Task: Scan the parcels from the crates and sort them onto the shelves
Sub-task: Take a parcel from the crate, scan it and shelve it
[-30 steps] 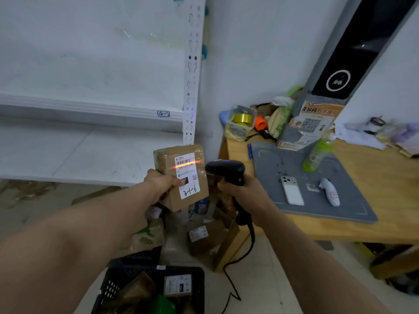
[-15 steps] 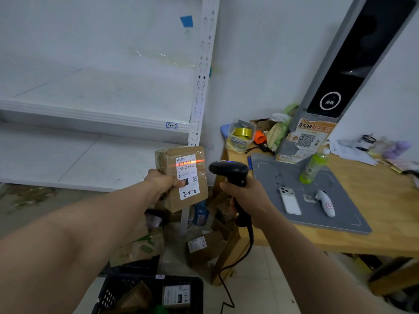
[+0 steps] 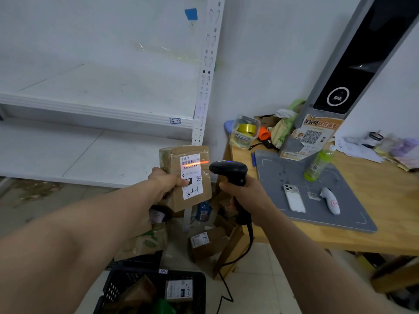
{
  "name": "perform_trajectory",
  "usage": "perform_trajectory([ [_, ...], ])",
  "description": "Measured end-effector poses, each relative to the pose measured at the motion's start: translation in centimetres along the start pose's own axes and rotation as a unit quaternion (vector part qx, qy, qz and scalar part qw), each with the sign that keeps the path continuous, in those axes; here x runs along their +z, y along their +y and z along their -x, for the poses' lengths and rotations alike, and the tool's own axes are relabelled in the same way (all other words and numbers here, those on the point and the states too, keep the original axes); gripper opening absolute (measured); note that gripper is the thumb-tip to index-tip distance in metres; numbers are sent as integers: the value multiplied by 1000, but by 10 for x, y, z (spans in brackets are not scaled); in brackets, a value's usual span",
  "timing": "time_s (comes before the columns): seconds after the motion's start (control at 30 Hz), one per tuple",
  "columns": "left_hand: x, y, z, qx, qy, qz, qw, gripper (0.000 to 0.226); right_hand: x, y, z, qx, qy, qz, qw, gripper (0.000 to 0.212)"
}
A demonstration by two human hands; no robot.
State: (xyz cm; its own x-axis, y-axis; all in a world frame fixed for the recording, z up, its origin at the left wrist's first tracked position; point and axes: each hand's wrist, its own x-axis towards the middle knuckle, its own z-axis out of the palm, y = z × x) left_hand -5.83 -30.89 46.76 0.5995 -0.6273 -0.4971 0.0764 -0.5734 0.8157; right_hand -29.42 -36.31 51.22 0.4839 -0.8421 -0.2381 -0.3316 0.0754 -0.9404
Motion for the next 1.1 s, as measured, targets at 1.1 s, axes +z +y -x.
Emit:
perform_trajectory([
  [1.1, 83, -87, -63, -62, -40, -121, 990, 130, -77, 190, -149, 242, 127, 256, 927, 53],
])
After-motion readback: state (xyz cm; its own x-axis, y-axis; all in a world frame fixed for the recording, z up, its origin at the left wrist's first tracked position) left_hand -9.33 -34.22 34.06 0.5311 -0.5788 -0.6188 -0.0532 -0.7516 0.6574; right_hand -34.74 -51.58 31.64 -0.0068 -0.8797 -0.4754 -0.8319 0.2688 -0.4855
